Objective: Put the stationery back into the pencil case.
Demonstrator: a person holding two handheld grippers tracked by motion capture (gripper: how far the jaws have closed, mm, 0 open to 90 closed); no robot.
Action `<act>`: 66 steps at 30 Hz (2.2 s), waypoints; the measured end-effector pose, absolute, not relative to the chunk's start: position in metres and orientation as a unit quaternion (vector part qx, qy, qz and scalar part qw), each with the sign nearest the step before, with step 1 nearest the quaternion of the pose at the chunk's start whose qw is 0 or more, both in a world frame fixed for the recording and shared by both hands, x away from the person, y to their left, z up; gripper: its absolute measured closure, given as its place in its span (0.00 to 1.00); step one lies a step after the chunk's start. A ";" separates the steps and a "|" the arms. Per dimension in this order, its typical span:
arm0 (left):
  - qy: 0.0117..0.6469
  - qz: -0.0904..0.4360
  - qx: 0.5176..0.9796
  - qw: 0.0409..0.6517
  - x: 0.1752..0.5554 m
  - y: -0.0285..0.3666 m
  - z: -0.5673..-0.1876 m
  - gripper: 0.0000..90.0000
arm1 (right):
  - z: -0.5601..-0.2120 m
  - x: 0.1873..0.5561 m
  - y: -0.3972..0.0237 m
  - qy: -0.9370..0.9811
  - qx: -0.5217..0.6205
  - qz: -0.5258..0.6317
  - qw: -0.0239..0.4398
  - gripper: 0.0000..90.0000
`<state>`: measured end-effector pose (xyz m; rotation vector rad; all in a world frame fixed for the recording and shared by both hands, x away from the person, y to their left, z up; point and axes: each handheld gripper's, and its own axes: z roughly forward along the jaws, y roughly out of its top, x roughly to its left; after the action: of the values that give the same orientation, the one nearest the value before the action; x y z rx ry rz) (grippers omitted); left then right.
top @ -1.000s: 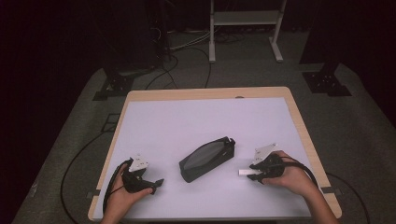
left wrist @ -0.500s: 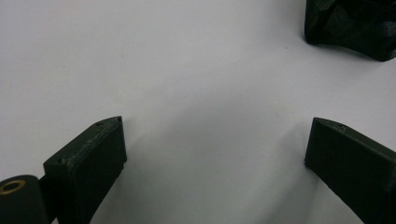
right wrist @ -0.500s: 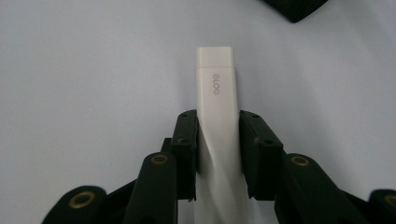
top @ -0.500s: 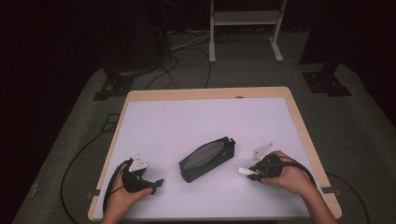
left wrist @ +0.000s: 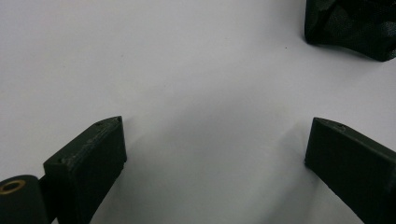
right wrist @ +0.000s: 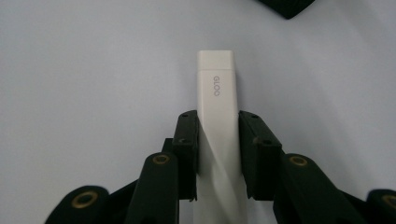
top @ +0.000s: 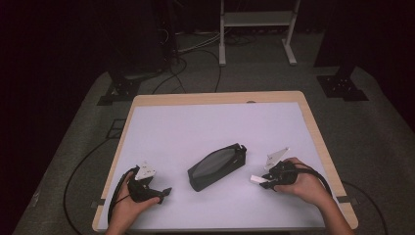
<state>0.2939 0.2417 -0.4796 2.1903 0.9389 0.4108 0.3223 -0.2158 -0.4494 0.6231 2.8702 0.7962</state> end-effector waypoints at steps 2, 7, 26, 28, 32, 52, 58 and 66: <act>0.363 0.159 0.847 0.354 0.294 0.242 -0.480 0.05 | -0.447 0.322 -0.217 0.940 0.210 0.266 0.048 0.76; 0.363 0.159 0.847 0.354 0.294 0.242 -0.480 0.05 | -0.442 0.322 -0.222 0.935 0.213 0.280 0.045 0.76; 0.363 0.159 0.847 0.354 0.294 0.242 -0.480 0.05 | -0.416 0.316 -0.225 0.923 0.214 0.316 0.056 0.76; 0.363 0.159 0.847 0.354 0.294 0.242 -0.480 0.05 | -0.413 0.316 -0.225 0.922 0.213 0.318 0.058 0.76; 0.363 0.159 0.847 0.354 0.294 0.242 -0.480 0.05 | -0.408 0.315 -0.225 0.920 0.212 0.324 0.058 0.76; 0.363 0.159 0.847 0.354 0.294 0.242 -0.480 0.05 | -0.387 0.323 -0.215 0.915 0.197 0.345 0.067 0.76; 0.363 0.159 0.847 0.354 0.294 0.242 -0.480 0.05 | -0.382 0.327 -0.210 0.916 0.192 0.346 0.068 0.76; 0.363 0.158 0.847 0.354 0.294 0.242 -0.480 0.05 | -0.375 0.334 -0.200 0.917 0.181 0.349 0.071 0.76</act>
<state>0.2938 0.2417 -0.4796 2.1909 0.9396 0.4082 0.3343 -0.1998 -0.3745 0.5437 2.7568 1.0506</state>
